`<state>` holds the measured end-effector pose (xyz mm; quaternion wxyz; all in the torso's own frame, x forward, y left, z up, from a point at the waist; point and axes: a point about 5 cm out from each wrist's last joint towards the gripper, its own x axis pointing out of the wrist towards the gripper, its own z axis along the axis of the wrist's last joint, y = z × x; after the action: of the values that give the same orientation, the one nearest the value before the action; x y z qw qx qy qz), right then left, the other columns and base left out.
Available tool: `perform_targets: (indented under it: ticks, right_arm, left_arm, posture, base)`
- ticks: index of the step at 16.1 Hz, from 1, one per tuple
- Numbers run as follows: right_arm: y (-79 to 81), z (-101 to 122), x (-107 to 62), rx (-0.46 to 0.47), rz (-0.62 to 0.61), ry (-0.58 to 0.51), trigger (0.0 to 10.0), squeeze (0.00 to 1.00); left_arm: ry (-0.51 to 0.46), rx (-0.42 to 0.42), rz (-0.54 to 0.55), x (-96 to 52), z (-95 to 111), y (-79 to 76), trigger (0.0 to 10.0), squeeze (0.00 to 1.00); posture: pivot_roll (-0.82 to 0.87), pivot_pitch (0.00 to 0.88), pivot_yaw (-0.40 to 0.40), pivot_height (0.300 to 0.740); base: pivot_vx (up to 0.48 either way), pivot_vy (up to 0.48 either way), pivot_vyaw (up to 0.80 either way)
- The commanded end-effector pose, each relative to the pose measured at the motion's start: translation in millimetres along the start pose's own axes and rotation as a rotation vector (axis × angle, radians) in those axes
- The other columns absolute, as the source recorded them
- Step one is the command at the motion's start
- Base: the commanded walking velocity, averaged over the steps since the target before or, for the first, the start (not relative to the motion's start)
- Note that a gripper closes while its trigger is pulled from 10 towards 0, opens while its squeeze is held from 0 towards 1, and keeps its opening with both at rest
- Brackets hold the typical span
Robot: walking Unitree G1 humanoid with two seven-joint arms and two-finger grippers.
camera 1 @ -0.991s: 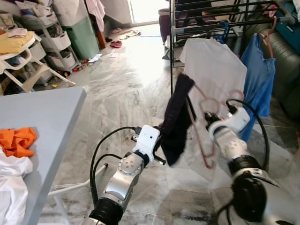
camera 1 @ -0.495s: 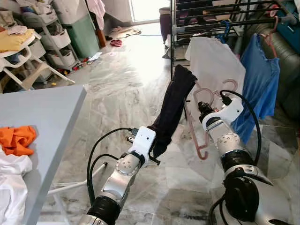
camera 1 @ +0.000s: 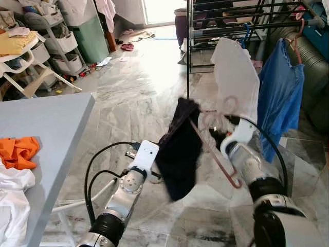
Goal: Hang hanger
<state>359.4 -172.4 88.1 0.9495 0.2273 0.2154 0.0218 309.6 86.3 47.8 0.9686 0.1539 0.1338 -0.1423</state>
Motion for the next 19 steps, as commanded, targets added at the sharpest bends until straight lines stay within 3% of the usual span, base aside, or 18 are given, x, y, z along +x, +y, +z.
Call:
perform_targets:
  ticks: [1, 3, 7, 8, 9, 10, 12, 14, 15, 16, 19]
  right_arm:
    - [6.7, 6.5, -0.4, -0.042, 0.034, -0.017, 10.0, 0.00]
    - [-10.3, -10.7, -5.1, -0.061, -0.004, 0.054, 10.0, 0.00]
    - [-24.1, -31.4, -10.9, -0.121, -0.014, 0.140, 10.0, 0.00]
    - [-34.1, -45.3, -15.7, -0.169, -0.028, 0.200, 10.0, 0.00]
    - [-36.4, -48.4, -16.9, -0.179, -0.031, 0.213, 10.0, 0.00]
    - [-46.8, -60.4, -20.1, -0.165, -0.074, 0.265, 10.0, 0.00]
    - [-39.9, -68.0, -20.7, -0.169, -0.003, 0.300, 10.0, 0.00]
    - [-25.7, -80.2, -22.3, -0.269, 0.117, 0.350, 10.0, 0.00]
    - [-26.3, -84.1, -23.1, -0.282, 0.118, 0.363, 10.0, 0.00]
    - [-28.5, -87.1, -23.7, -0.284, 0.105, 0.373, 10.0, 0.00]
    - [-49.4, -84.2, -23.1, -0.131, -0.057, 0.337, 10.0, 0.00]
  left_arm:
    - [-0.001, 0.024, 0.053, 0.6, -0.7, 13.4, 10.0, 0.00]
    - [-0.038, 0.020, 0.072, 1.8, 7.7, 20.0, 10.0, 0.00]
    - [-0.088, 0.030, 0.069, 3.1, 17.3, 19.2, 10.0, 0.00]
    - [-0.142, 0.031, 0.069, 3.2, 26.5, 17.5, 10.0, 0.00]
    - [-0.157, 0.027, 0.068, 3.1, 28.7, 17.0, 10.0, 0.00]
    - [-0.235, 0.006, 0.053, 0.2, 41.6, 14.4, 10.0, 0.00]
    - [-0.283, -0.025, 0.047, -3.4, 50.9, 13.0, 10.0, 0.00]
    - [-0.300, -0.023, 0.050, -3.4, 54.9, 10.8, 10.0, 0.00]
    - [-0.311, -0.031, 0.050, -3.1, 57.3, 10.2, 10.0, 0.00]
    - [-0.322, -0.036, 0.047, -3.3, 59.9, 9.5, 10.0, 0.00]
    - [-0.438, -0.110, -0.068, -14.4, 83.2, -0.4, 10.0, 0.00]
  posture:
    - [-0.12, 0.000, 0.106, 0.740]
    - [-0.12, 0.000, 0.107, 0.740]
    - [-0.13, 0.000, 0.106, 0.740]
    - [-0.13, 0.000, 0.105, 0.740]
    - [-0.13, 0.000, 0.105, 0.740]
    - [-0.13, 0.000, 0.105, 0.740]
    - [-0.12, 0.000, 0.105, 0.740]
    - [-0.12, 0.000, 0.103, 0.740]
    - [-0.12, 0.000, 0.103, 0.740]
    - [-0.12, 0.000, 0.102, 0.740]
    - [-0.11, 0.000, 0.106, 0.740]
  base:
    - [0.000, 0.000, 0.00]
    - [0.000, 0.000, 0.00]
    - [0.000, 0.000, 0.00]
    - [0.000, 0.000, 0.00]
    - [0.000, 0.000, 0.00]
    - [0.000, 0.000, 0.00]
    - [0.000, 0.000, 0.00]
    - [0.000, 0.000, 0.00]
    - [0.000, 0.000, 0.00]
    - [0.000, 0.000, 0.00]
    - [0.000, 0.000, 0.00]
